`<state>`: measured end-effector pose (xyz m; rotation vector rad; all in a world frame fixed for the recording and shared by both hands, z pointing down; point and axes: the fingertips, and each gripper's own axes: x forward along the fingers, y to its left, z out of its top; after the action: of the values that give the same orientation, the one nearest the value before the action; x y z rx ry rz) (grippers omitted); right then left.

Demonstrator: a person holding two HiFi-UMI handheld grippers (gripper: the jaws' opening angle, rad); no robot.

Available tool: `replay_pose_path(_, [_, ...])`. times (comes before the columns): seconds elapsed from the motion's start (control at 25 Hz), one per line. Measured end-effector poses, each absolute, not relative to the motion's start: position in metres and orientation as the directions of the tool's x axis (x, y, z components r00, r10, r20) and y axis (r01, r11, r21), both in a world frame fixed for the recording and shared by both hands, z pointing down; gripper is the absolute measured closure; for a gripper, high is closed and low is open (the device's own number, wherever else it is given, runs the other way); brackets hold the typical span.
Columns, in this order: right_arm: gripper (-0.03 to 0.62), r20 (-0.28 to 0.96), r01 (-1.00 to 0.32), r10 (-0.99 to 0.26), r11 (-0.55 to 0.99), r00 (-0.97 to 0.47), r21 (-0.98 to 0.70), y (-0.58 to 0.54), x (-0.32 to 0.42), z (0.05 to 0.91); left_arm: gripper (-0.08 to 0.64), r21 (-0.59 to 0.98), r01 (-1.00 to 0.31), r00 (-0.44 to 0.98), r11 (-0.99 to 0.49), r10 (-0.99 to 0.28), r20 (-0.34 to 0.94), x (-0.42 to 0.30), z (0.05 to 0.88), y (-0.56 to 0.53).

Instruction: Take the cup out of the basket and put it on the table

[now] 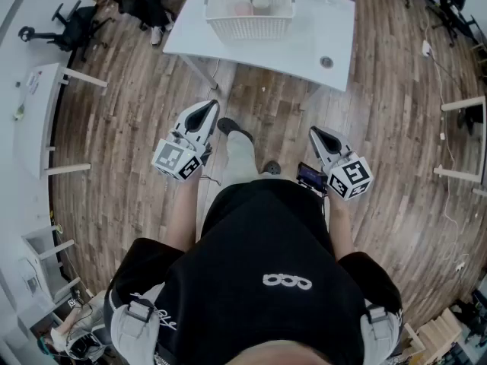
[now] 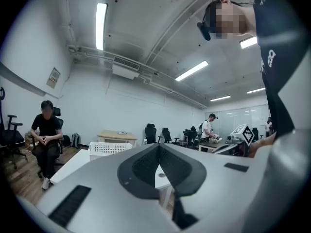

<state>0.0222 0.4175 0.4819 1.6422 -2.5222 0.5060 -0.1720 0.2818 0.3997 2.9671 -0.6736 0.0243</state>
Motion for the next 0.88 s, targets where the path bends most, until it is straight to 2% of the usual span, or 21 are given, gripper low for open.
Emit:
replay_pose_path(0.32, [0.568,0.258,-0.905,-0.877,0.345,-0.405,-0.249,0.398,0.031,0.486,0.552,0.097,-0.399,0.917,-0.912,-0.396,0.051,-0.158,0.402,0.266])
replay_pose_path(0.48, [0.568,0.217,-0.899,-0.890,0.334,-0.400,-0.284,0.378,0.039,0.486,0.552,0.103,-0.401,0.916,-0.910,-0.397,0.061,-0.153,0.406,0.248])
replay_pose_path(0.88, [0.568,0.249,-0.907,-0.887,0.320,-0.388,-0.274,0.270,0.056,0.486,0.552,0.102,-0.353,0.935,-0.930,-0.346,0.083,-0.122,0.418,0.134])
